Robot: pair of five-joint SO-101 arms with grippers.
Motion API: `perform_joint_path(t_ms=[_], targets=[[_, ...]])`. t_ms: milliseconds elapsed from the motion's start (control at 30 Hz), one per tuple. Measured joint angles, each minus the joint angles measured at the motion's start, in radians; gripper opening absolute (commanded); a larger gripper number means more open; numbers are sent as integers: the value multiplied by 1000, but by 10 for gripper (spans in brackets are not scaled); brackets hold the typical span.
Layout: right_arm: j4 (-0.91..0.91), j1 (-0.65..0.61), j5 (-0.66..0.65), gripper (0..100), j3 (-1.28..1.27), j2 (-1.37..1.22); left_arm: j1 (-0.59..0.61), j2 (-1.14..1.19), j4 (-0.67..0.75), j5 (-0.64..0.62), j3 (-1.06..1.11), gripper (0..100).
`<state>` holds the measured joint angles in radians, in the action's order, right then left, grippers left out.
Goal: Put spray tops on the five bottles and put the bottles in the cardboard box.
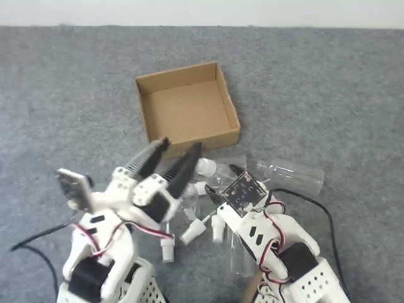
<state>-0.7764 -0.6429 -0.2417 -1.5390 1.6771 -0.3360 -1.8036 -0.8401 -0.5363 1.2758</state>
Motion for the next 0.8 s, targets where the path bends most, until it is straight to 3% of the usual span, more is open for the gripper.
perform_joint_path(t_ms=[167,300,567,800], targets=[[0,8,41,6,0,81,167,0,26,-81,0,225],[2,6,52,6,0,123,199,0,26,-100,0,225],[2,8,58,6,0,123,74,0,112,-43,129,225],[2,3,58,6,0,121,-40,0,230,127,285,224]])
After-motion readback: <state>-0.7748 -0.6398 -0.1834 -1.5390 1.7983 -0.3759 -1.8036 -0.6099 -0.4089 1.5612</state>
